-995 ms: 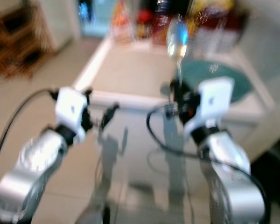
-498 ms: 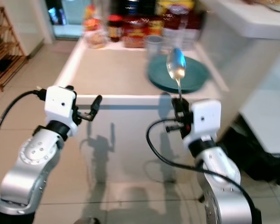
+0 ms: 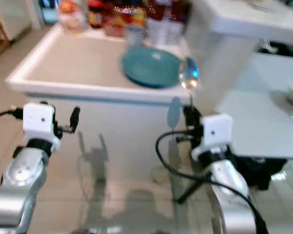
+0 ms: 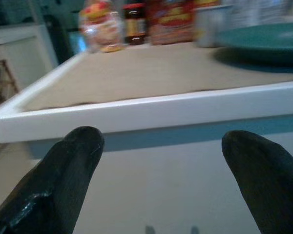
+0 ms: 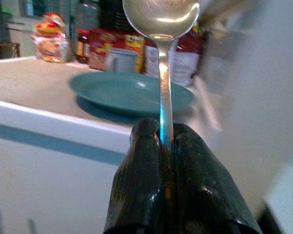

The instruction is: Setting the table

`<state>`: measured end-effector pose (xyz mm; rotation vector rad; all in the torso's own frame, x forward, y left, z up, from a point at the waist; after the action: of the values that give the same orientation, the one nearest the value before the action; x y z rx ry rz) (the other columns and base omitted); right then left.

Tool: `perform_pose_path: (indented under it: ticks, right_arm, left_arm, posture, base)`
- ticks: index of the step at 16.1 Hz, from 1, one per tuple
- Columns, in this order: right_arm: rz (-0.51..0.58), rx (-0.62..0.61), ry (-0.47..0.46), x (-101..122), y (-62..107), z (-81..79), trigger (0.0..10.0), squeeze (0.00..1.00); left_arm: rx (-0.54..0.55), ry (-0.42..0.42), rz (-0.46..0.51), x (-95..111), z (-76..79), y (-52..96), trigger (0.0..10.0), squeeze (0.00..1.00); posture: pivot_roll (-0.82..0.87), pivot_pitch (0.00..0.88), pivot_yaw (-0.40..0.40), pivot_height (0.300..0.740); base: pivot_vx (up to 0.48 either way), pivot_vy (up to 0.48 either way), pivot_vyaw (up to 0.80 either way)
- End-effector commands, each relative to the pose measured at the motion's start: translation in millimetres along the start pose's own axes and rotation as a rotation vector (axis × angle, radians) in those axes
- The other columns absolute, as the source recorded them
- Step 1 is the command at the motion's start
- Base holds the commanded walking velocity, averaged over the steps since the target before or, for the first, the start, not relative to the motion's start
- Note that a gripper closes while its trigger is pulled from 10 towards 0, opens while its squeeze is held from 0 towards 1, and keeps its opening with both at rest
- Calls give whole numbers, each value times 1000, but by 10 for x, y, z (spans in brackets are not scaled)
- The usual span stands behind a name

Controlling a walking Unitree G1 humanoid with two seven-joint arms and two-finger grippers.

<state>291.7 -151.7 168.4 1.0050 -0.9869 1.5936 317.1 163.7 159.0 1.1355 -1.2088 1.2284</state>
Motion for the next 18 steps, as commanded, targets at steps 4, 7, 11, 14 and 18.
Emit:
perform_pose_path:
  ticks: [4,7,11,14,18]
  right_arm:
    - [-24,-13,36,-119,44,53,10000,0]
    - [-50,-70,-16,-185,147,149,10000,0]
    - [-92,-127,-29,-280,230,233,10000,0]
    - [-117,-141,-49,-298,215,268,10000,0]
    - [-161,-72,-50,-280,126,284,10000,0]
  left_arm:
    - [-110,-38,39,88,259,-31,10000,0]
    - [-147,-39,33,74,336,-63,10000,0]
    - [-175,-45,35,80,394,-110,10000,0]
    - [-188,-45,33,81,412,-120,10000,0]
    - [-205,-37,35,94,467,-128,10000,0]
  posture:
    - [26,41,-49,740]
    - [8,45,-27,740]
    - [-2,57,-9,740]
    - [-2,62,-4,740]
    - [-8,67,0,740]
  base:
    - [0,-480,400]
    - [0,-480,267]
    - [0,-480,0]
    - [0,-480,0]
    - [0,-480,0]
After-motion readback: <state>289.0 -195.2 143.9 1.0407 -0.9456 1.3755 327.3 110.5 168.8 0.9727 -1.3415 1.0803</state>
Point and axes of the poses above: a point about 5 cm out from each wrist's last joint towards the gripper, its own y axis pointing back from the gripper into the wrist, its own x axis along the axis of the wrist's last joint, z = x × y, the point moved 6 cm from there along -y, pointing out of the wrist towards the gripper, and after that the axes turned 15 degrees about y, right-handed, at the moved point
